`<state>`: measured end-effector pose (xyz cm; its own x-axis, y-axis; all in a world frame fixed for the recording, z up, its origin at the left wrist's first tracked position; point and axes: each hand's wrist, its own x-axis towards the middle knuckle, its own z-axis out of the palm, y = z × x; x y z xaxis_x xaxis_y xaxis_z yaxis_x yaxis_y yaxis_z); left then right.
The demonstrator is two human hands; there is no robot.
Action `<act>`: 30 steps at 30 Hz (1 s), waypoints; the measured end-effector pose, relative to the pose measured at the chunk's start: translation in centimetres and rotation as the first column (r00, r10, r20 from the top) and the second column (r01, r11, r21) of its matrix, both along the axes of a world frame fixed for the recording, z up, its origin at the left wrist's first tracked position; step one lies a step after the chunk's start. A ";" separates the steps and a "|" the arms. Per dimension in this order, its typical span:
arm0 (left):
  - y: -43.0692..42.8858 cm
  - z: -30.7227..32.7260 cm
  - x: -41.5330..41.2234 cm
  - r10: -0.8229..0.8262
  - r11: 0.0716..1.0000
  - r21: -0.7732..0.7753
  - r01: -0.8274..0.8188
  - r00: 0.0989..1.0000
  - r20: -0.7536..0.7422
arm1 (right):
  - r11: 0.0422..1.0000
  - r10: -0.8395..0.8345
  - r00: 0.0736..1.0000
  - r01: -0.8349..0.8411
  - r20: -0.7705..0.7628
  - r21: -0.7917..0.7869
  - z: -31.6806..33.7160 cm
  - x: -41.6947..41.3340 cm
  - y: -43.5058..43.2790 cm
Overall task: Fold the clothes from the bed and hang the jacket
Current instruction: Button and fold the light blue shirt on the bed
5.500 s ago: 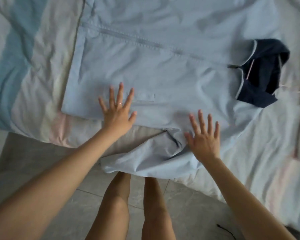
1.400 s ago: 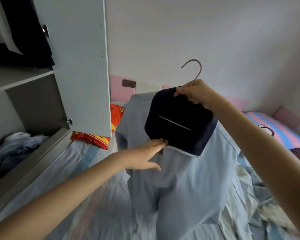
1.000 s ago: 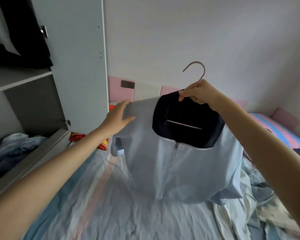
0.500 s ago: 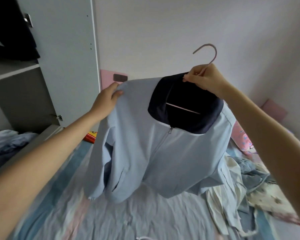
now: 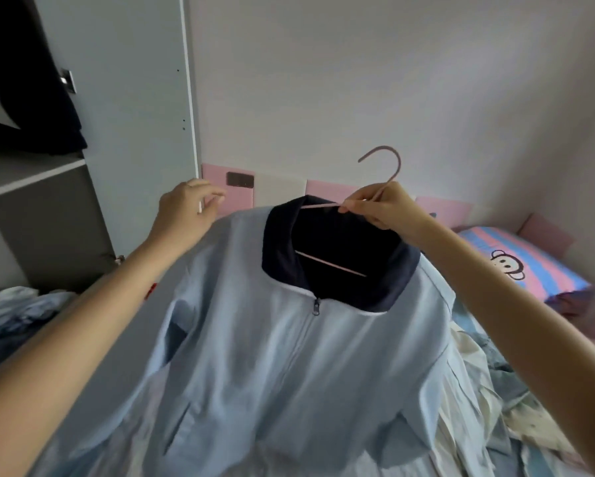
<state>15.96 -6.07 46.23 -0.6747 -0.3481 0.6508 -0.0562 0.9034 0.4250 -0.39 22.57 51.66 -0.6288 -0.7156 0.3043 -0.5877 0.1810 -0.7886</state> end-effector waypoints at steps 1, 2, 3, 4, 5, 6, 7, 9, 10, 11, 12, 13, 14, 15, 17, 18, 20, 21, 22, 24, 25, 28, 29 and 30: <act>1.4 0.7 0.1 -0.118 0.992 -0.042 0.116 0.991 -0.067 | 1.000 -0.001 1.000 0.001 -0.003 0.023 0.2 0.5 -0.9; 3.1 1.2 0.1 -0.218 0.974 -0.074 0.214 0.974 -0.064 | 0.999 0.009 1.000 -0.009 -0.010 0.047 0.6 1.0 -1.8; 4.5 1.5 -0.1 -0.275 0.959 -0.078 0.273 0.961 -0.018 | 0.997 0.028 0.999 -0.026 -0.025 0.072 1.1 1.6 -2.6; 5.9 1.6 -0.4 -0.294 0.952 -0.077 0.297 0.955 0.039 | 0.994 0.049 0.997 -0.044 -0.052 0.102 1.6 2.3 -3.5; 6.9 1.7 -0.7 -0.282 0.953 -0.093 0.287 0.957 0.064 | 0.990 0.069 0.994 -0.057 -0.088 0.132 2.0 2.9 -4.3; 7.7 1.4 -1.2 -0.254 0.956 -0.136 0.259 0.966 0.050 | 0.987 0.088 0.990 -0.071 -0.110 0.147 2.3 3.5 -4.9; 8.0 1.3 -1.4 -0.227 0.959 -0.176 0.224 0.974 -0.001 | 0.984 0.123 0.987 -0.107 -0.107 0.146 2.6 4.1 -5.3; 8.0 1.1 -1.5 -0.200 0.970 -0.155 0.185 0.976 -0.088 | 0.970 0.217 0.974 -0.209 -0.057 0.125 3.2 4.8 -5.2; 7.8 0.9 -1.4 -0.196 0.976 -0.118 0.183 0.973 -0.118 | 0.960 0.250 0.967 -0.241 -0.047 0.144 3.6 4.7 -4.7; 7.6 1.0 -1.3 -0.186 0.981 -0.085 0.175 0.972 -0.146 | 0.950 0.267 0.962 -0.251 -0.065 0.187 4.1 4.3 -4.1; 7.4 1.0 -1.1 -0.170 0.985 -0.065 0.162 0.971 -0.169 | 0.942 0.266 0.960 -0.242 -0.082 0.232 4.6 3.7 -3.3; 7.3 1.4 -0.8 -0.155 0.988 -0.048 0.148 0.968 -0.195 | 0.937 0.246 0.963 -0.209 -0.106 0.280 5.1 3.1 -2.5; 7.2 1.7 -0.7 -0.147 0.989 -0.035 0.143 0.966 -0.214 | 0.932 0.211 0.969 -0.159 -0.131 0.325 5.5 2.4 -1.7; 7.0 2.0 -0.5 -0.144 0.990 -0.026 0.142 0.964 -0.225 | 0.924 0.183 0.971 -0.115 -0.156 0.364 5.4 1.8 -0.9; 6.6 2.7 -0.2 -0.118 0.993 -0.022 0.117 0.964 -0.236 | 0.925 0.167 0.956 -0.067 -0.243 0.375 4.4 1.2 -0.3; 6.3 2.9 -0.2 -0.099 0.995 -0.025 0.096 0.965 -0.244 | 0.946 0.142 0.950 -0.047 -0.278 0.321 3.8 1.3 -0.3; 5.8 3.2 0.1 -0.073 0.997 -0.032 0.067 0.965 -0.252 | 0.980 0.087 0.950 -0.027 -0.300 0.198 2.5 1.5 -0.4; 5.6 3.3 0.3 -0.064 0.998 -0.034 0.057 0.965 -0.254 | 0.987 0.084 0.951 -0.040 -0.298 0.153 2.3 1.7 -0.5; 5.5 3.5 0.4 -0.052 0.998 -0.036 0.044 0.966 -0.253 | 0.993 0.080 0.953 -0.052 -0.291 0.102 2.2 1.7 -0.5; 5.1 4.0 1.2 -0.023 0.999 -0.035 0.015 0.969 -0.245 | 0.993 0.107 0.959 -0.090 -0.263 0.075 2.3 1.8 -1.3; 4.8 4.1 1.4 -0.014 1.000 -0.031 0.007 0.969 -0.245 | 0.989 0.141 0.965 -0.126 -0.220 0.083 2.3 2.1 -1.7; 2.7 4.3 2.7 0.079 0.997 -0.001 -0.081 0.968 -0.239 | 0.958 0.244 0.962 -0.218 -0.125 0.188 1.7 2.1 -3.4; 1.3 4.6 3.2 0.118 0.993 0.004 -0.120 0.964 -0.238 | 0.955 0.233 0.957 -0.192 -0.173 0.226 1.3 1.7 -4.1; 0.2 4.9 3.6 0.153 0.988 0.011 -0.155 0.960 -0.236 | 0.957 0.192 0.950 -0.126 -0.246 0.260 0.6 1.0 -4.4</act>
